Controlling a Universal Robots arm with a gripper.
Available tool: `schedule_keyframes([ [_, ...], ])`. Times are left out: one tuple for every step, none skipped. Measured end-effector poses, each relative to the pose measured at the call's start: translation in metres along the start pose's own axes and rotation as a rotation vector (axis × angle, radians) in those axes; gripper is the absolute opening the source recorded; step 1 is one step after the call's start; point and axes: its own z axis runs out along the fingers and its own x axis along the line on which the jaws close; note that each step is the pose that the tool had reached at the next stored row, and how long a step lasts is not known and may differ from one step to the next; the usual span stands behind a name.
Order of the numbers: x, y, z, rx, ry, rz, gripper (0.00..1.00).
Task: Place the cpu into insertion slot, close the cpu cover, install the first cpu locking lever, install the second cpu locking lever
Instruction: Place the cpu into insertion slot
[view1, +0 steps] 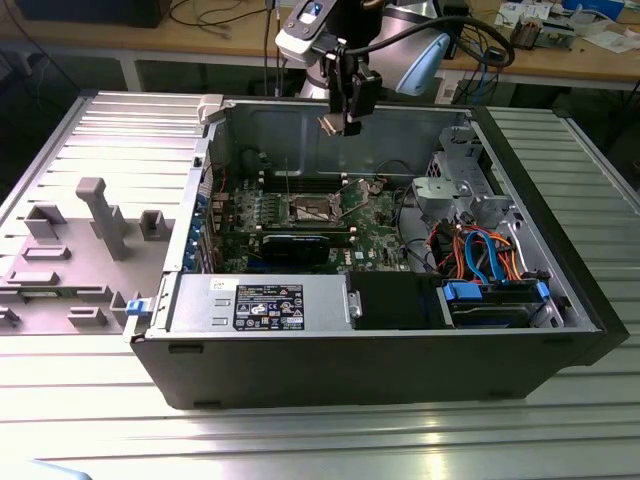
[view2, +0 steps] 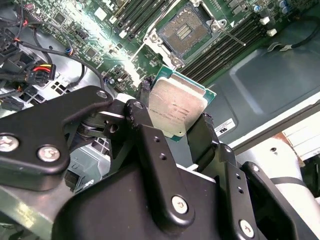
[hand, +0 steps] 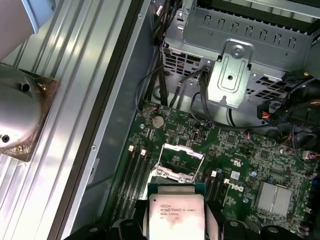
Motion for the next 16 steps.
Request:
schedule_keyframes([
  [0.0000, -0.0001, 0.0002, -0.0002, -0.0008, 0.010, 0.55],
  [0.0000, -0.0001, 0.0003, -0.0003, -0.0011, 0.014, 0.55],
  [0.0000, -0.0001, 0.0003, -0.0004, -0.0014, 0.017, 0.55],
  [0.0000, -0.0001, 0.0003, -0.0003, -0.0015, 0.017, 0.55],
  [0.0000, -0.0001, 0.0004, -0.0004, -0.0015, 0.018, 0.55],
  [0.0000, -0.0002, 0.0004, -0.0004, -0.0015, 0.018, 0.55],
  [0.0001, -0.0002, 0.0005, -0.0004, -0.0017, 0.019, 0.55],
  [0.0001, -0.0003, 0.0006, -0.0004, -0.0019, 0.022, 0.55],
  [0.0001, -0.0004, 0.0007, -0.0005, -0.0022, 0.025, 0.55],
  [0.0001, -0.0005, 0.0008, -0.0006, -0.0025, 0.029, 0.55],
  [0.0001, -0.0005, 0.0009, -0.0009, -0.0030, 0.035, 0.55],
  [0.0001, -0.0005, 0.0011, -0.0010, -0.0035, 0.043, 0.55],
  [0.0001, -0.0006, 0.0014, -0.0014, -0.0052, 0.061, 0.55],
  [0.0001, -0.0006, 0.0018, -0.0015, -0.0069, 0.079, 0.55],
  [0.0001, -0.0006, 0.0022, -0.0015, -0.0081, 0.094, 0.55],
  [0.0001, -0.0006, 0.0024, -0.0012, -0.0089, 0.104, 0.55],
])
